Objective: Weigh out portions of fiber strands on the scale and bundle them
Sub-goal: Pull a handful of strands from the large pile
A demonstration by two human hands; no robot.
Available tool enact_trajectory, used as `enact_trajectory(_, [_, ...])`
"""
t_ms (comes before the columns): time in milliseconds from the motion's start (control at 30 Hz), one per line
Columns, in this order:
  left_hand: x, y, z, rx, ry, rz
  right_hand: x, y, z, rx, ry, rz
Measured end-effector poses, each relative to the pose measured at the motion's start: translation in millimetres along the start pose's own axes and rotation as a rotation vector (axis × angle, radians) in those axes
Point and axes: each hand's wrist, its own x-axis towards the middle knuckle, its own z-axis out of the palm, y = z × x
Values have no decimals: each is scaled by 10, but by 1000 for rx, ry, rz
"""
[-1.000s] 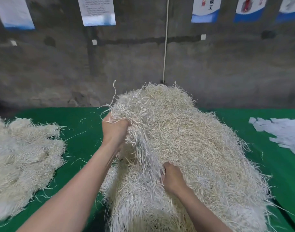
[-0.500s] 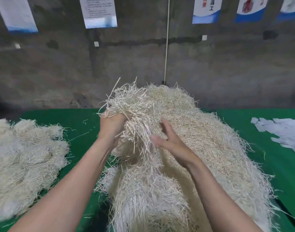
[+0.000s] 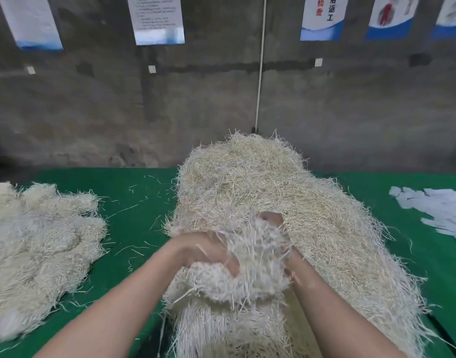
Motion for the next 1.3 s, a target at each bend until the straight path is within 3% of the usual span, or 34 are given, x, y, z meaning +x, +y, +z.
enact_trajectory(67, [228,-25,94,138,210,13,69,-257,51,-158,81,-138])
enact_trajectory(133, [329,-72,58,68,623,74,47,-375,68,-220,100,-259])
enact_trajectory(167, [338,-88,5,-34,801,91,34,-376,59,-205,77,-303])
enact_trajectory(233, [379,-161,-133,-544,998,89,-41,-222,34,-131,-60,-342])
enact_trajectory(333, [362,-131,-288,-1327,842,89,-88,-35,121,-37,-243,-324])
enact_trajectory(467, [291,0,-324,-1789,577,248,-57,299,212,-33,-320,-271])
enact_trajectory(533, [255,46,-291,-1895,472,320,-30,414,194,-109,-313,-269])
enact_trajectory(867, [197,118,-454,-1868,693,227,73,722,54,-400,-235,-293])
enact_trajectory(1067, [-80,206,-859,-1807,659,603,128,1141,-14,-756,-155,-157])
enact_trajectory(1233, [-29,173,-736,-1645,709,410,29,395,73,-617,-86,-265])
enact_trajectory(1300, [10,61,-695,-1657,705,347,-63,4,-31,-609,51,-383])
